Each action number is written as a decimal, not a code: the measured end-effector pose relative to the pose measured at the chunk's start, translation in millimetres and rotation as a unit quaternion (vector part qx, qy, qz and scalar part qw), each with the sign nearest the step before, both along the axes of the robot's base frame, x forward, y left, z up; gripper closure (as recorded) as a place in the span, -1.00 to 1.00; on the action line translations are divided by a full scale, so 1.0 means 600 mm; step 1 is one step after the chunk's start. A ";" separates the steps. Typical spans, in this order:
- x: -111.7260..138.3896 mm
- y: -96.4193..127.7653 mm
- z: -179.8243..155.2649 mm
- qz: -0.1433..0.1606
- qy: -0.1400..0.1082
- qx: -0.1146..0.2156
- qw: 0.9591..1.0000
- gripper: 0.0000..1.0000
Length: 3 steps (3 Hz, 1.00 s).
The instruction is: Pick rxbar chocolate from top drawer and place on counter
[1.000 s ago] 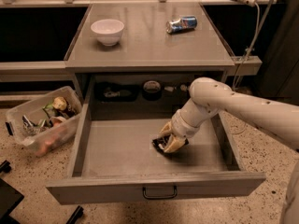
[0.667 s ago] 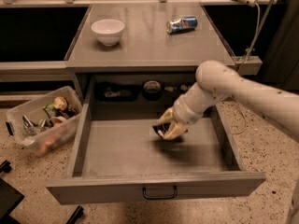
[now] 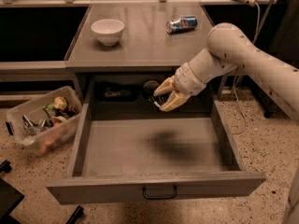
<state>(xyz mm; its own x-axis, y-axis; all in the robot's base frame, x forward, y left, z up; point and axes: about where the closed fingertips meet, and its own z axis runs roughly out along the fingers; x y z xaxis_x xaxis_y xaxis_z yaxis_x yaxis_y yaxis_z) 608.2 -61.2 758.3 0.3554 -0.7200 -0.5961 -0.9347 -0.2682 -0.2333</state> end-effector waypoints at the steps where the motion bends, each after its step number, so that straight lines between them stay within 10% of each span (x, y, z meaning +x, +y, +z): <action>1: 0.005 0.006 0.008 0.004 -0.003 -0.004 1.000 1.00; 3: 0.068 0.061 0.205 0.041 -0.081 -0.027 0.995 1.00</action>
Offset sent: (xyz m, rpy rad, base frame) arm 0.0611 0.0325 0.1650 -0.0463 -0.2342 0.0559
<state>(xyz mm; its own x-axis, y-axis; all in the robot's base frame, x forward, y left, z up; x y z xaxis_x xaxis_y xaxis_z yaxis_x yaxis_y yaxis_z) 649.0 -24.5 881.4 0.5026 -0.7143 -0.4870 -0.8603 -0.3580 -0.3629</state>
